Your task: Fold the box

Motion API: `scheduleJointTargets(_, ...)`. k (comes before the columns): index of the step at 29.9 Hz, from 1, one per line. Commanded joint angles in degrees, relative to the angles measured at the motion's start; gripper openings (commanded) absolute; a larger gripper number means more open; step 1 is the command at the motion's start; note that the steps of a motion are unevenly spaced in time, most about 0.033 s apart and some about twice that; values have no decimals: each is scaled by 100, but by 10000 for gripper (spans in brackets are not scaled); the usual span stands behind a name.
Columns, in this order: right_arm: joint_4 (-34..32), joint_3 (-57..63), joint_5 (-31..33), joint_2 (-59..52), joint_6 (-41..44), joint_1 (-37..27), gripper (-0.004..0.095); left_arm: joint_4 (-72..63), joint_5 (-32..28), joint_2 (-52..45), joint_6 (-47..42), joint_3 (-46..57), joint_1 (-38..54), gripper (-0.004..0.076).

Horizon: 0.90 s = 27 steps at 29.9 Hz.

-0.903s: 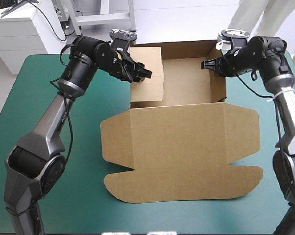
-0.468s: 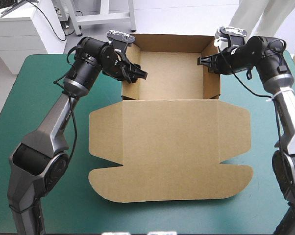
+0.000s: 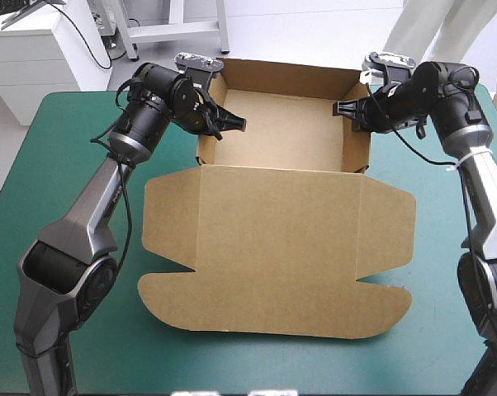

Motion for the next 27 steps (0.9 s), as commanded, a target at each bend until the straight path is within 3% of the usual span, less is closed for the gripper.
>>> scheduleJointTargets(1,43,-195,-108,-266,-144,46,-15,-131,175,-326,181,-154,-14,-32)
scheduleJointTargets(7,-891,-195,-17,-128,-3,665,-15,-131,208,-303,181,-154,-14,-32)
scheduleJointTargets(27,-808,-205,677,618,107,835,-16,-326,203,455,243,486,53,-32)
